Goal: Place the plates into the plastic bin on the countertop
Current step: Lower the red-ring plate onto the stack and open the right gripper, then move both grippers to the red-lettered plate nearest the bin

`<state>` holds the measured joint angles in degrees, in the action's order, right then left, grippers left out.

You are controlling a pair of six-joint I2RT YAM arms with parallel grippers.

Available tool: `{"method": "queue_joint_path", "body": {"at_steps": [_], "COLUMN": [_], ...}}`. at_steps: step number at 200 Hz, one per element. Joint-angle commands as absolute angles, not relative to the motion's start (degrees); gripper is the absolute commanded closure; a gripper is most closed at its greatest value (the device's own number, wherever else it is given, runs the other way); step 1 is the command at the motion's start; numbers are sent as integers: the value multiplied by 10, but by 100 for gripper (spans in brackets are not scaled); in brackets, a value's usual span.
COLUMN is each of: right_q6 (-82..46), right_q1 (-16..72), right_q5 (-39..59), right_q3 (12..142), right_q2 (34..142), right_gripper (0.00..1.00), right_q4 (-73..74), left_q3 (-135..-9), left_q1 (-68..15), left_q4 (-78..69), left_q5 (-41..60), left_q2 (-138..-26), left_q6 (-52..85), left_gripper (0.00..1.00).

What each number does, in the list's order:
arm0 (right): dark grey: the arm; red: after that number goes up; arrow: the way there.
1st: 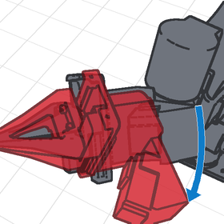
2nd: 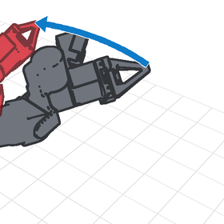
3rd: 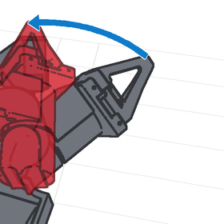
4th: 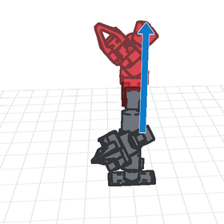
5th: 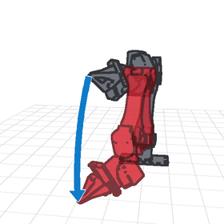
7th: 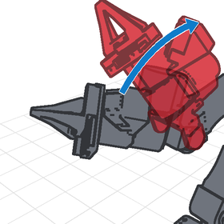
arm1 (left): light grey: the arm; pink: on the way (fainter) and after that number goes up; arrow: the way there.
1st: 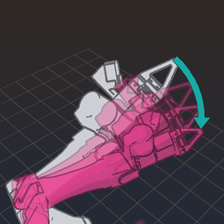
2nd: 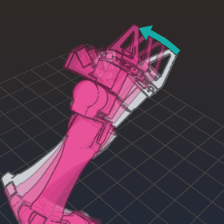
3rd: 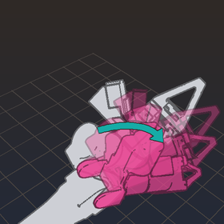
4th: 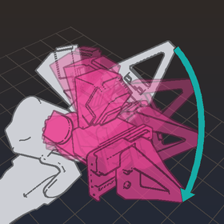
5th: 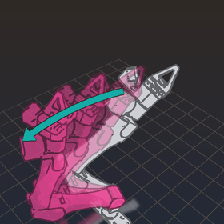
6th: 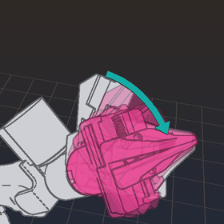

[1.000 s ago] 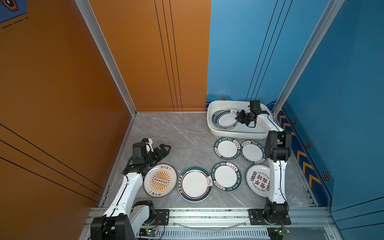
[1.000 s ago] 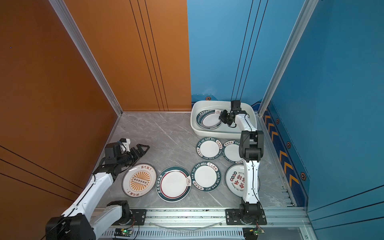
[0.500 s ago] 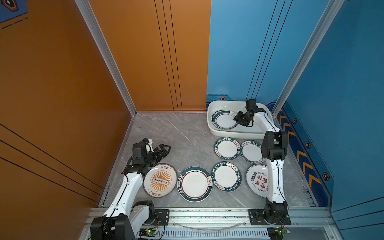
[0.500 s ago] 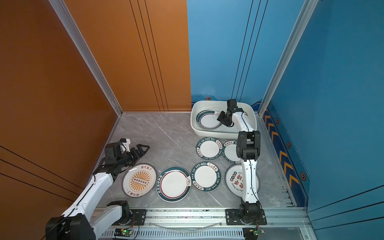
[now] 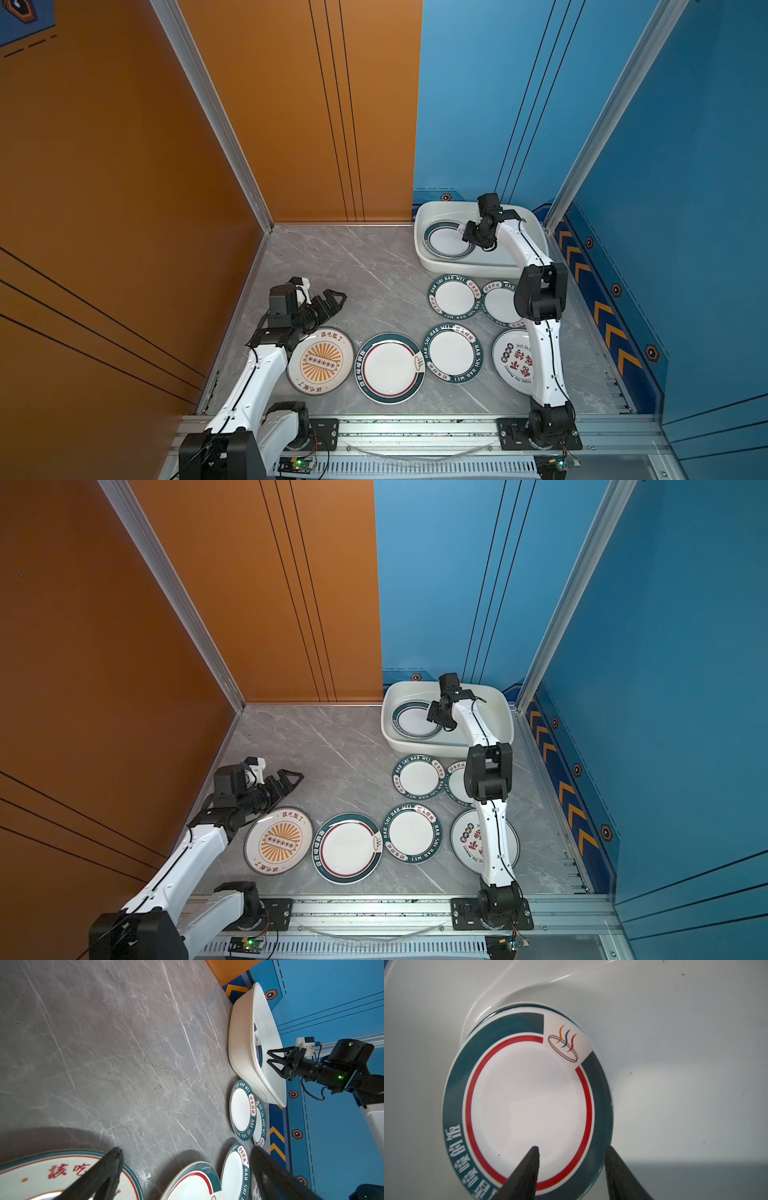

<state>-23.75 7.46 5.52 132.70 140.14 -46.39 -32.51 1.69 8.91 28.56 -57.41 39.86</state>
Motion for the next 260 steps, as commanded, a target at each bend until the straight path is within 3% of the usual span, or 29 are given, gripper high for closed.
{"method": "queue_joint_path", "body": {"at_steps": [1,63,98,185,260], "right_q6": [-219,-200,-200,-210,-215], "right_q1": [76,78,89,84,65], "right_q5": [23,-4,-22,11,56], "right_q3": [1343,1309,1134,739,672], "right_q2": [1400,1329,1167,917,874], "right_gripper": [46,47,46,46,46], "right_q4": [-491,-490,-410,-289,-258], "left_q3": [-342,-355,-376,-470,-564], "left_q1": [6,-34,-117,-293,-347], "left_q4": [99,102,95,-25,-83], "left_q5": [272,253,205,143,142], "left_q2": [-578,-580,-611,-829,-1001], "left_q6": [385,390,394,440,466], "left_gripper": [2,2,0,6,11]}}
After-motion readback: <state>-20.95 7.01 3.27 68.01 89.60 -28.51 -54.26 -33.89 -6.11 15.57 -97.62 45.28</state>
